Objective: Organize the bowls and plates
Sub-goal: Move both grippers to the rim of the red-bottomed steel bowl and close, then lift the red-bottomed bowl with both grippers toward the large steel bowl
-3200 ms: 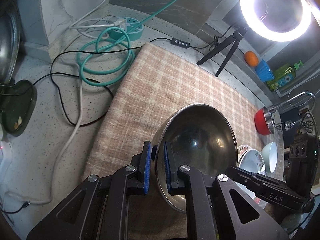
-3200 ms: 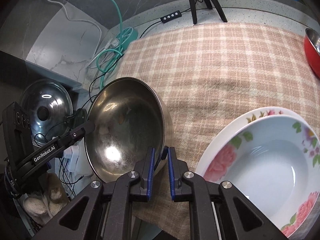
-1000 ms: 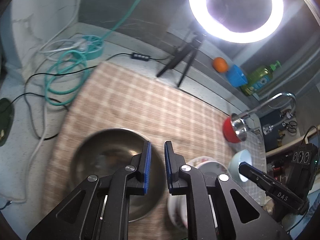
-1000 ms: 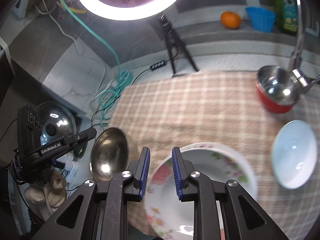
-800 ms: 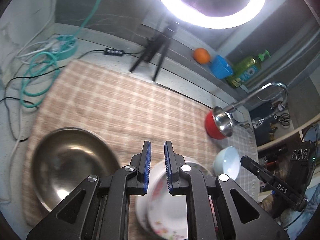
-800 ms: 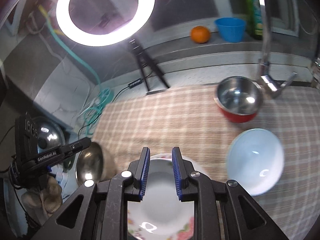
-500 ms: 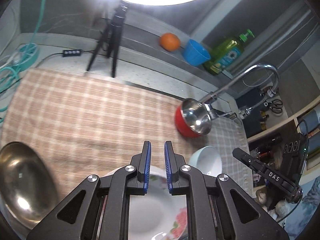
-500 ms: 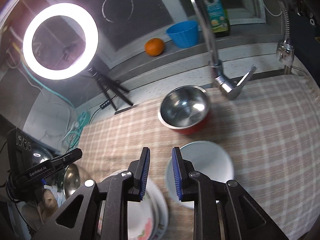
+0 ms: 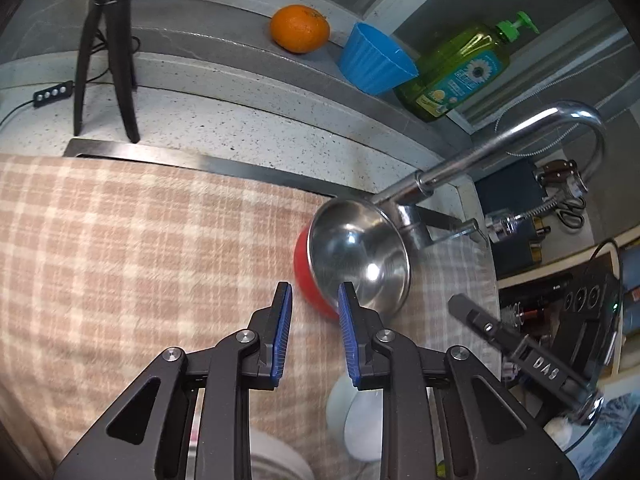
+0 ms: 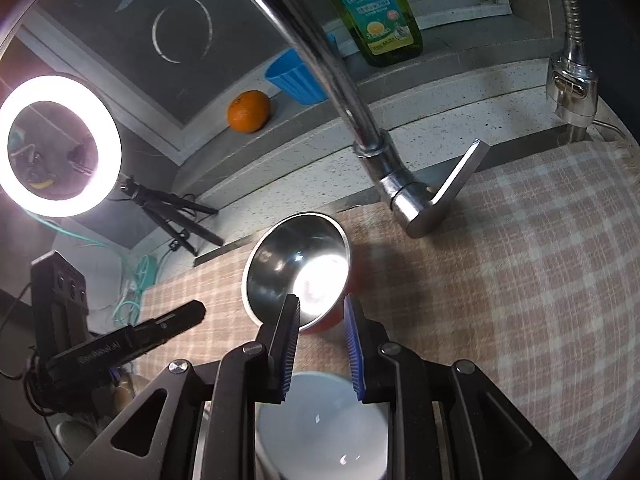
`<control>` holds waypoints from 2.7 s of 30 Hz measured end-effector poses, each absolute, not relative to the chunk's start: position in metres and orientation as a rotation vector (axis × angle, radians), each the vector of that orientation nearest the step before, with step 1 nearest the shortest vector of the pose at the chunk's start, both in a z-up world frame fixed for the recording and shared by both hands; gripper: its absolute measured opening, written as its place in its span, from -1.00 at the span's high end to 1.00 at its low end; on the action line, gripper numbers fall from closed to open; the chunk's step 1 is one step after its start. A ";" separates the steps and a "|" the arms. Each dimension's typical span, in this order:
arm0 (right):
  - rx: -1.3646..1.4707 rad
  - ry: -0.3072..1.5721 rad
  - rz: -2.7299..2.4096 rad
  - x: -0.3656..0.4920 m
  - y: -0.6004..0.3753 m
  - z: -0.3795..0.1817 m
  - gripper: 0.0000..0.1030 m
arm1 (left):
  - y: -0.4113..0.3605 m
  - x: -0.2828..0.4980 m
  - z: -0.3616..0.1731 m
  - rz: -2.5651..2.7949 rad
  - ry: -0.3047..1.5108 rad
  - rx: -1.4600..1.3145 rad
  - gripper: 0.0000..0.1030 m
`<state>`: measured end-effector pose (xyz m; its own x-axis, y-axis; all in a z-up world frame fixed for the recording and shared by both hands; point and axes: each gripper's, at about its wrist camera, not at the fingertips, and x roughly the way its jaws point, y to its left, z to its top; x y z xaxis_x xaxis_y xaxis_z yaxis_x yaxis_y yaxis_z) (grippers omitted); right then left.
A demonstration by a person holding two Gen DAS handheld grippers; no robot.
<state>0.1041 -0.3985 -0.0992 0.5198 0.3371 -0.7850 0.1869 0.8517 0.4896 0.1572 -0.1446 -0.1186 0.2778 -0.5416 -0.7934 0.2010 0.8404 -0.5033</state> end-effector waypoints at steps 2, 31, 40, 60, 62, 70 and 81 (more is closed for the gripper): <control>0.604 1.060 0.099 0.113 -0.403 -0.111 0.60 | -0.151 0.166 -0.120 -0.504 1.191 -0.314 0.58; 0.640 1.140 0.048 0.160 -0.397 -0.148 0.83 | -0.177 0.200 -0.153 -0.504 1.264 -0.218 0.85; 0.629 1.143 0.039 0.155 -0.396 -0.146 0.84 | -0.177 0.195 -0.146 -0.502 1.240 -0.209 0.85; 0.547 1.061 0.086 0.109 -0.367 -0.084 0.84 | -0.144 0.148 -0.091 -0.528 1.139 -0.212 0.85; 0.532 1.051 0.092 0.103 -0.362 -0.077 0.84 | -0.139 0.142 -0.086 -0.529 1.128 -0.211 0.85; 0.504 1.020 0.136 0.079 -0.333 -0.052 0.84 | -0.107 0.112 -0.065 -0.514 1.077 -0.218 0.85; 0.477 1.016 0.213 0.052 -0.277 -0.037 0.84 | -0.049 0.077 -0.048 -0.464 1.026 -0.240 0.85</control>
<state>0.0520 -0.2769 -0.0367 0.5176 0.3866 -0.7633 0.0470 0.8779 0.4766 0.0772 -0.0490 -0.0478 0.4328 -0.4783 -0.7642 0.2578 0.8779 -0.4035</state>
